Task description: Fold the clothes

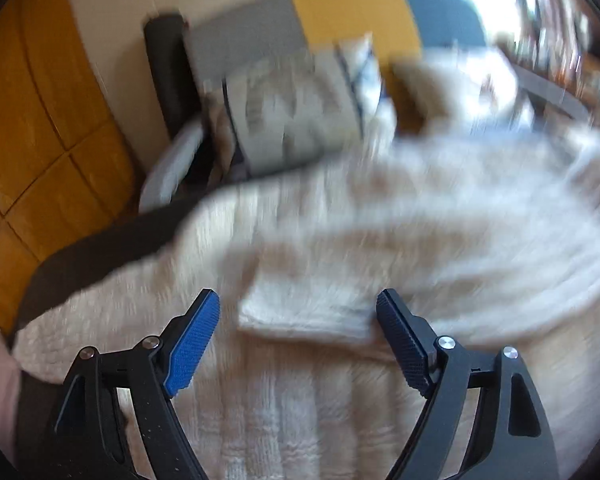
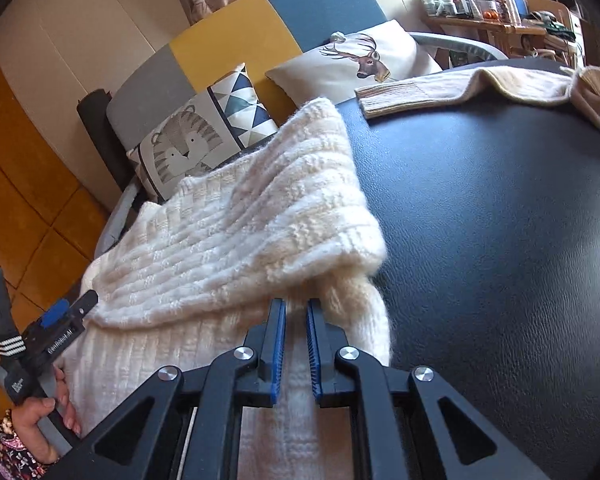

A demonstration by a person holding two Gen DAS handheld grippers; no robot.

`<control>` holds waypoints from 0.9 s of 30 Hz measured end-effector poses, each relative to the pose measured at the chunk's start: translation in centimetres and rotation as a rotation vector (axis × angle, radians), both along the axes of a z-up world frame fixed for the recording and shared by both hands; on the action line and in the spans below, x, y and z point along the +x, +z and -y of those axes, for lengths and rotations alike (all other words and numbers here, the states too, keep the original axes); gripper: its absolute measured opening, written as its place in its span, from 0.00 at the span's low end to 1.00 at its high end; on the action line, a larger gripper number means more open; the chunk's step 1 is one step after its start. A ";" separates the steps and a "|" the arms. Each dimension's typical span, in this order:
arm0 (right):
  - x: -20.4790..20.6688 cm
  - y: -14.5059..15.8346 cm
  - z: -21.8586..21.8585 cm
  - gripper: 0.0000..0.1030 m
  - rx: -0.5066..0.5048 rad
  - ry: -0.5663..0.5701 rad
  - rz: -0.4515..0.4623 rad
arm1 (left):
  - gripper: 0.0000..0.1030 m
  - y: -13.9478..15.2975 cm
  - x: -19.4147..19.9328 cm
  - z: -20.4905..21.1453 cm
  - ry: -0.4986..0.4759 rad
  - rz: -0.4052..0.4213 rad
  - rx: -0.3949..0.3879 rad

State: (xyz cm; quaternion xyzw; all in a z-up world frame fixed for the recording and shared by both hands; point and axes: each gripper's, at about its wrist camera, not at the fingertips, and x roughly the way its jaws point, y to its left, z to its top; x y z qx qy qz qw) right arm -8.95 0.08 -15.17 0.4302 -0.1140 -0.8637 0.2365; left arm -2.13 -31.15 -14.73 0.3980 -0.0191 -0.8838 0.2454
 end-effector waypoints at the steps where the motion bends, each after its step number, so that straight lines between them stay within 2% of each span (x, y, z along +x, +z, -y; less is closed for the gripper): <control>1: -0.4 0.0 0.2 0.08 0.015 0.003 -0.001 | 0.84 -0.3 0.0 0.4 0.006 0.004 0.021; 2: -0.8 0.1 0.5 0.07 0.028 0.004 -0.002 | 0.89 -0.4 0.1 0.8 0.015 0.002 0.040; 7: -2.6 0.6 0.4 0.05 0.073 -0.041 -0.035 | 0.92 -0.9 0.4 2.2 0.048 -0.008 0.109; 10: -3.1 1.0 -1.1 0.01 0.092 -0.132 -0.067 | 0.93 -1.0 0.5 2.0 0.050 -0.012 0.100; 15: -3.8 0.0 -2.6 0.00 0.059 -0.195 -0.003 | 0.93 -1.2 0.7 1.6 0.051 -0.019 0.087; 18: -4.0 0.3 -2.4 0.03 0.069 -0.159 0.026 | 0.93 -1.2 1.0 1.6 0.052 -0.022 0.094; 21: -2.9 1.7 -2.6 0.12 0.022 -0.043 0.056 | 0.94 -1.2 1.0 2.0 0.055 -0.028 0.115; 23: -1.4 3.4 -2.9 0.12 -0.015 0.014 0.009 | 0.95 -1.2 1.1 2.0 0.058 -0.030 0.114; 25: -0.6 5.2 -3.5 0.12 -0.034 0.009 -0.075 | 0.95 -1.2 1.0 1.7 0.061 -0.029 0.096; 27: -1.5 6.2 -3.3 0.13 -0.029 -0.002 -0.114 | 0.95 -1.1 1.0 1.5 0.062 -0.028 0.075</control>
